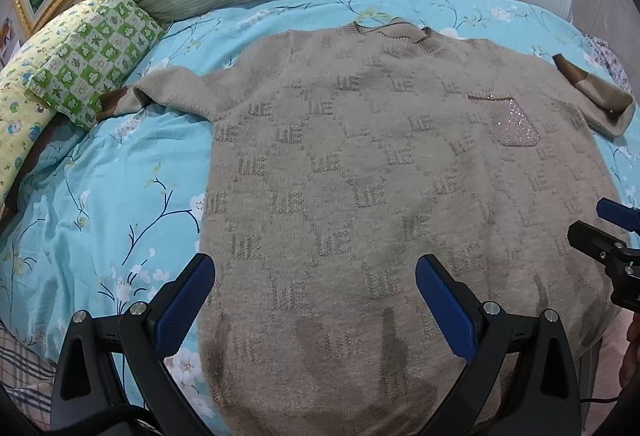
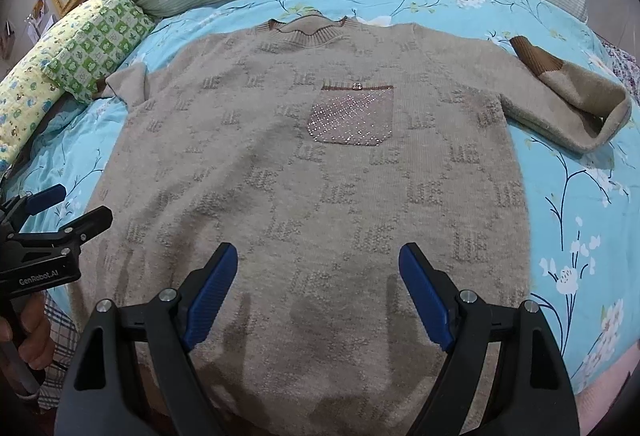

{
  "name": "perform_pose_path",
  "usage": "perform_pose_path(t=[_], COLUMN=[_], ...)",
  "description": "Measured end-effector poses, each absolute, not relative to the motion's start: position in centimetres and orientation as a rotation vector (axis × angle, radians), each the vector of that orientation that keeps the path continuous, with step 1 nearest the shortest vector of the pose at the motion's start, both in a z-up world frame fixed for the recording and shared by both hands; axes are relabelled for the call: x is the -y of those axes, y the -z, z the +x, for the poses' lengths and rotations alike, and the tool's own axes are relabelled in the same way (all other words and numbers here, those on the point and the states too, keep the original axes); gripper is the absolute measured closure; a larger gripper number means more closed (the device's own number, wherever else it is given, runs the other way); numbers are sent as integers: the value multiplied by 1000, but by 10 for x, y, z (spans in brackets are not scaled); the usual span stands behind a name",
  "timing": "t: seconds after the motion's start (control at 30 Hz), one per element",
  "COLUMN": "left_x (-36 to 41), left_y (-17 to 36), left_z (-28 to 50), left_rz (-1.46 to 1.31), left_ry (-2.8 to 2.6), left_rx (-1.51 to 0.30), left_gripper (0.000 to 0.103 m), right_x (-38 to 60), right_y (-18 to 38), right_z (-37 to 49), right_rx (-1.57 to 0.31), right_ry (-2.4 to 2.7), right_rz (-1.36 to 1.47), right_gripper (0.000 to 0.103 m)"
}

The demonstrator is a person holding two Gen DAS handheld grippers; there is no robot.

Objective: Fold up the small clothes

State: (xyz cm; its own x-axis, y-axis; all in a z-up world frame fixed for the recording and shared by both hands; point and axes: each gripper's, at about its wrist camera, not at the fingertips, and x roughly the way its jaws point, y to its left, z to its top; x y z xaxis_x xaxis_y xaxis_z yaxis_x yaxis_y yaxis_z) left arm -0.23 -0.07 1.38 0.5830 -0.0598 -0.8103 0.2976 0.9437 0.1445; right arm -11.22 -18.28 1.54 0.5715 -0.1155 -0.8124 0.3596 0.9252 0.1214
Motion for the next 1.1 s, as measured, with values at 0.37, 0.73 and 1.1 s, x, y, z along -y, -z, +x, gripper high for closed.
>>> perform_pose_path(t=[0.37,0.73,1.1], left_x=[2,-2,-13], left_y=[-19,-17,-18], left_z=[-5,-3,6], left_rz=[287,290,272], left_ry=[218,211,195], left_rx=[-913,-928,-935], left_gripper=[2,2,2], right_x=[181,179,186], right_y=[-17,-17,-20], right_z=[-110,-110,-111], right_rx=[-940,-936,-899], right_ry=[286,285,292], right_rz=[284,288,306], right_gripper=[20,20,20])
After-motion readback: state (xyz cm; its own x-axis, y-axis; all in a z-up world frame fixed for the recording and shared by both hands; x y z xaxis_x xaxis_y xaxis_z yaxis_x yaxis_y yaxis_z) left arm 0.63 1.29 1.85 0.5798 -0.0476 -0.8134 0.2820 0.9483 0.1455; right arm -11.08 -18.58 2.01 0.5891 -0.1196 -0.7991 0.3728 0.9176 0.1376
